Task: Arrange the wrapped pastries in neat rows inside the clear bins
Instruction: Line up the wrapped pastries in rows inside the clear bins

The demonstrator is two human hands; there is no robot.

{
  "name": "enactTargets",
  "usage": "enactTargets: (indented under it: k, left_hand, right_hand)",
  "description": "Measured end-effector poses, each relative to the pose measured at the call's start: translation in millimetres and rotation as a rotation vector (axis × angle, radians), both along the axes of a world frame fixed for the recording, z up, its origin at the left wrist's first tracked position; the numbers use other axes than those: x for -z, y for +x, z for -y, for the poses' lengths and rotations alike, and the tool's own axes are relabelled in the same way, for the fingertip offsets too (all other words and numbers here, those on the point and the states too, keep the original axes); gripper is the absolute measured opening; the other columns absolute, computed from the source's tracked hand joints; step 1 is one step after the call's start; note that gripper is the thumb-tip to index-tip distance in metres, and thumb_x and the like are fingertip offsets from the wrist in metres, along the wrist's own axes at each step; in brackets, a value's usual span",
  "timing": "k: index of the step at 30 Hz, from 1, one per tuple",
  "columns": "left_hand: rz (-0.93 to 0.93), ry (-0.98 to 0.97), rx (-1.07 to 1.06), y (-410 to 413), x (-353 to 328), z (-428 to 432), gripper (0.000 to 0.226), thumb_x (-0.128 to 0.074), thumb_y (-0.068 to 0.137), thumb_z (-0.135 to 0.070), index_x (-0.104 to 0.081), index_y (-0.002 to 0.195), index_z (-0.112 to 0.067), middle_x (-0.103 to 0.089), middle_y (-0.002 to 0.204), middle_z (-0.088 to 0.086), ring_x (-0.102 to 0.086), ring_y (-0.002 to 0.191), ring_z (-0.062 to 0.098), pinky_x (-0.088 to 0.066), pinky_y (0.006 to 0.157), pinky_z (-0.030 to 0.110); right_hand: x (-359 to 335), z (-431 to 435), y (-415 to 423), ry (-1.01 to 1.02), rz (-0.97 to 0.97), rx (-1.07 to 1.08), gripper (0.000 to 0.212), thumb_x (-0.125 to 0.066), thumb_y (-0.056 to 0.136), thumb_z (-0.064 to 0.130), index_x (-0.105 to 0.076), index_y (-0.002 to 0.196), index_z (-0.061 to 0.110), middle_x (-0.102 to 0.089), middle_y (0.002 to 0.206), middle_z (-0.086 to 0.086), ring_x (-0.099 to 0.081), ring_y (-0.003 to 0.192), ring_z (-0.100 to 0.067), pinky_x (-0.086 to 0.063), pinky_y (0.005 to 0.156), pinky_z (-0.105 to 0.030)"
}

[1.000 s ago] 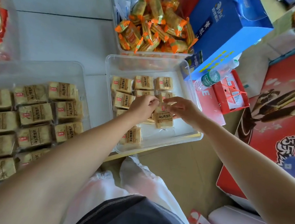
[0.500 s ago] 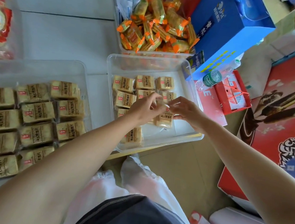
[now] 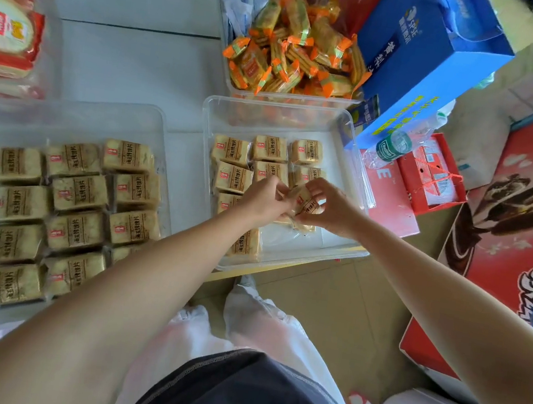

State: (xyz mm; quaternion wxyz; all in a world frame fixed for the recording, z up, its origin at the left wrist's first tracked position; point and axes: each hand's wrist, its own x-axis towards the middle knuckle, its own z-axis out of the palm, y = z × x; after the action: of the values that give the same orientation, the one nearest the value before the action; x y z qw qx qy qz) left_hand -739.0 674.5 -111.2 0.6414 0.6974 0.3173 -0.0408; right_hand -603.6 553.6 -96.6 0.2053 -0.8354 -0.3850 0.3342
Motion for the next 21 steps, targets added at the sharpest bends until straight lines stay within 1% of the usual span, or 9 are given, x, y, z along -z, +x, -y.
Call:
enactTargets:
  k: [2,4,6,8,10,12,16,18,21]
  left_hand:
    - [-0.033,0.211,0.076,-7,-2,-1,0.036,-0.058,0.093,-0.041,-0.055,0.116,-0.013,-0.064,0.105,-0.001,-0.064,0.092,0.017,-0.054,0.081,0.038]
    - [-0.023,0.591,0.148,-17,1,-7,0.027,-0.048,0.098,-0.033,-0.057,0.115,-0.014,-0.062,0.112,-0.001,-0.059,0.1,0.019,-0.05,0.084,0.035]
    - [-0.051,0.867,0.349,-26,9,-13,0.03,-0.042,0.1,-0.025,-0.054,0.127,-0.019,-0.05,0.141,0.002,-0.043,0.131,0.026,-0.036,0.109,0.043]
    - [-0.184,0.9,0.591,-34,16,-15,0.046,-0.037,0.101,-0.017,-0.035,0.147,-0.025,-0.011,0.162,0.003,-0.005,0.15,0.027,-0.005,0.121,0.05]
    - [-0.298,0.944,0.75,-37,21,-12,0.062,-0.032,0.099,-0.004,-0.015,0.154,-0.027,0.01,0.161,0.001,0.011,0.148,0.026,0.007,0.119,0.051]
    - [-0.367,0.975,0.84,-38,20,-7,0.074,-0.031,0.092,0.007,-0.01,0.155,-0.028,0.013,0.161,0.002,0.012,0.148,0.026,0.007,0.119,0.052]
    - [-0.431,0.986,0.876,-37,20,-6,0.075,-0.032,0.091,0.004,-0.008,0.155,-0.028,0.01,0.162,0.006,0.009,0.149,0.028,0.004,0.119,0.054]
    - [-0.435,0.972,0.873,-37,22,-7,0.075,-0.032,0.092,0.003,-0.007,0.155,-0.027,0.01,0.162,0.006,0.01,0.149,0.029,0.004,0.119,0.054]
    - [-0.428,0.957,0.864,-35,23,-7,0.069,-0.034,0.095,-0.002,-0.01,0.155,-0.026,0.007,0.162,0.008,0.007,0.149,0.03,0.002,0.119,0.053]
  right_hand:
    - [-2,2,0,-0.08,0.019,-0.074,0.053,-0.085,0.064,0.021,-0.056,0.11,0.021,-0.061,0.1,0.001,-0.055,0.093,-0.017,-0.045,0.082,-0.028]
    - [-3,4,-2,-0.173,0.049,-0.186,0.054,-0.081,0.068,0.021,-0.058,0.117,0.019,-0.059,0.106,0.002,-0.053,0.097,-0.014,-0.042,0.086,-0.027]
    - [0,4,-7,-0.254,0.072,-0.284,0.06,-0.079,0.072,0.023,-0.055,0.126,0.018,-0.057,0.118,0.0,-0.052,0.106,-0.015,-0.04,0.091,-0.026]
    - [7,2,-12,-0.313,0.101,-0.346,0.065,-0.077,0.073,0.027,-0.051,0.132,0.022,-0.053,0.128,0.0,-0.048,0.117,-0.018,-0.037,0.099,-0.033]
    - [16,-2,-15,-0.352,0.153,-0.418,0.068,-0.076,0.073,0.031,-0.048,0.134,0.028,-0.05,0.132,0.001,-0.043,0.123,-0.019,-0.032,0.104,-0.037]
    - [22,-4,-20,-0.363,0.199,-0.46,0.068,-0.075,0.074,0.033,-0.046,0.135,0.034,-0.05,0.129,0.003,-0.04,0.122,-0.017,-0.026,0.103,-0.036]
    - [29,0,-22,-0.277,0.148,-0.448,0.064,-0.074,0.077,0.027,-0.047,0.135,0.035,-0.038,0.11,0.004,-0.029,0.107,-0.01,-0.026,0.096,-0.026]
    - [33,2,-20,-0.229,0.136,-0.403,0.055,-0.072,0.08,0.022,-0.053,0.131,0.029,-0.039,0.106,0.007,-0.036,0.102,-0.009,-0.034,0.097,-0.027]
    - [36,2,-18,-0.163,0.166,-0.335,0.03,-0.074,0.077,0.014,-0.062,0.104,0.021,-0.05,0.097,0.007,-0.051,0.088,-0.01,-0.05,0.088,-0.036]
